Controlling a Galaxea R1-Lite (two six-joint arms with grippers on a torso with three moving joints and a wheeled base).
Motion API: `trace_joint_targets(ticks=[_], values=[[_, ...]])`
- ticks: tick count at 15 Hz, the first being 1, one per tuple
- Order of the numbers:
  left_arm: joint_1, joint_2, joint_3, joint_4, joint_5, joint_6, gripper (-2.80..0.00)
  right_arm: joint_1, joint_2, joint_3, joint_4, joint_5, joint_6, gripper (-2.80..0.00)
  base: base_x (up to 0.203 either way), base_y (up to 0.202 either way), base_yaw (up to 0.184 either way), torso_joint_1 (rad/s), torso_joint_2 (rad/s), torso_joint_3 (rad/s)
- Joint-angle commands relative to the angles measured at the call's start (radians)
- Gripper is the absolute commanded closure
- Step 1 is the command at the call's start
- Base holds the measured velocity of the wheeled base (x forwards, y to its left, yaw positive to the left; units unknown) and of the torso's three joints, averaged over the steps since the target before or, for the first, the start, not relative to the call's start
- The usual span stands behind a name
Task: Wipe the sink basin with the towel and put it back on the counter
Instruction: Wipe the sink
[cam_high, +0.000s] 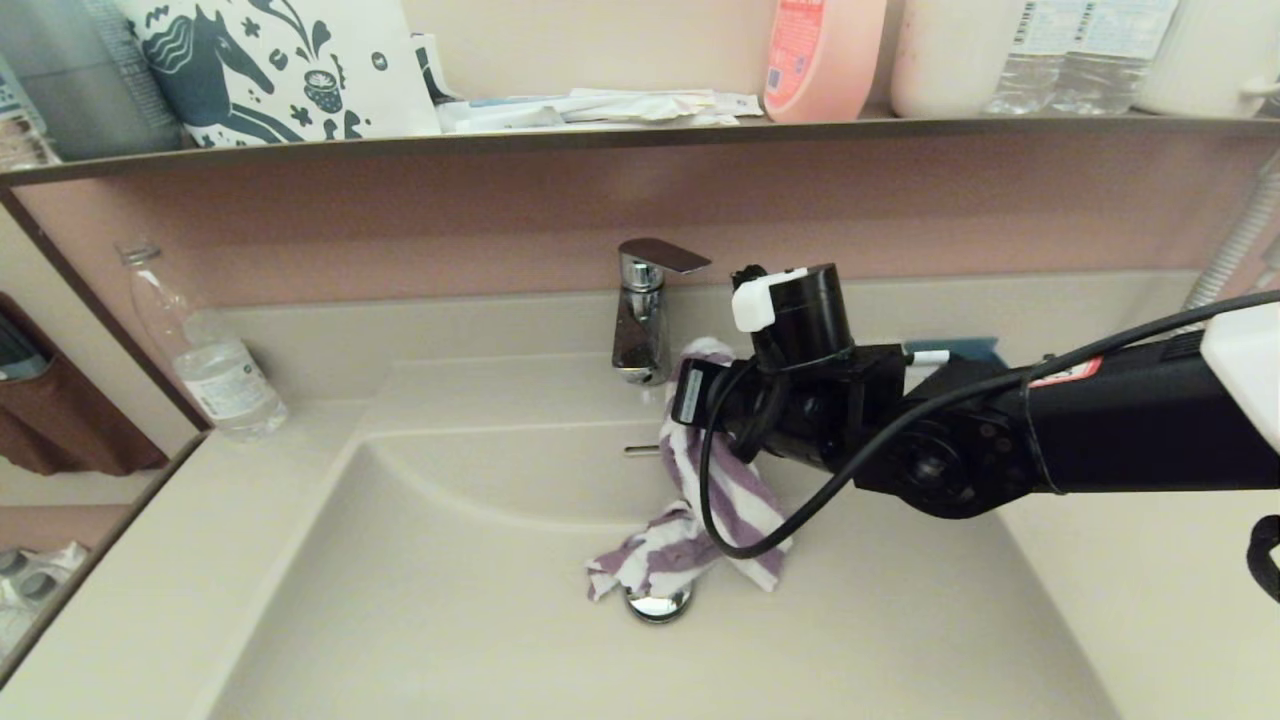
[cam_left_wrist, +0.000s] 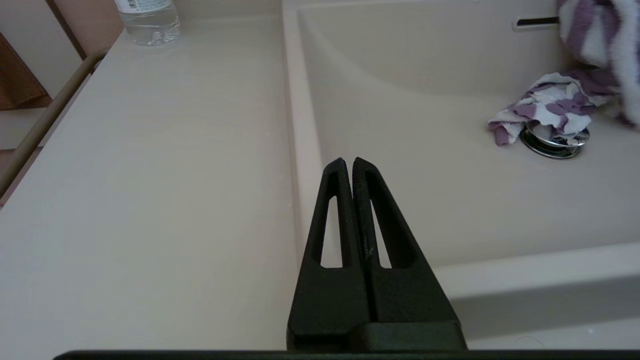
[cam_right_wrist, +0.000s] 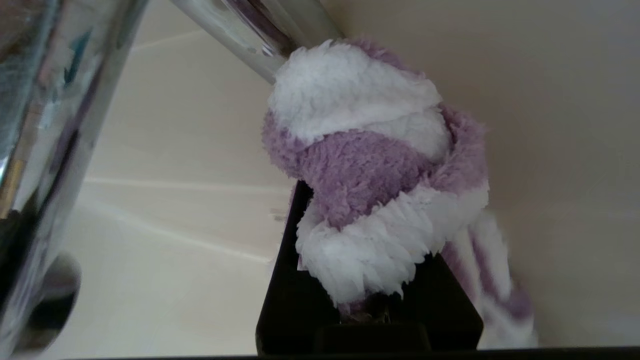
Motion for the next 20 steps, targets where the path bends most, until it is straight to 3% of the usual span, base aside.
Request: trace_joint_targets(ticks=[1, 8, 20], values=[[0.000, 0.001, 0.000, 0.000, -0.002, 0.000, 0.00, -0.004, 0.060, -0.028, -0.008, 0.000, -0.018, 0.00, 0.000, 0.000, 0.000, 0.000, 0.00, 0.000], [0.000, 0.001, 0.000, 0.000, -0.002, 0.000, 0.00, -0.095, 0.130, -0.071, -0.075, 0.000, -0.098, 0.00, 0.000, 0.000, 0.000, 0.000, 0.00, 0.000], [0.000, 0.001, 0.000, 0.000, -0.001, 0.000, 0.00, -0.299, 0.058, 0.088, -0.069, -0.003, -0.170, 0.00, 0.000, 0.000, 0.000, 0.000, 0.00, 0.000]])
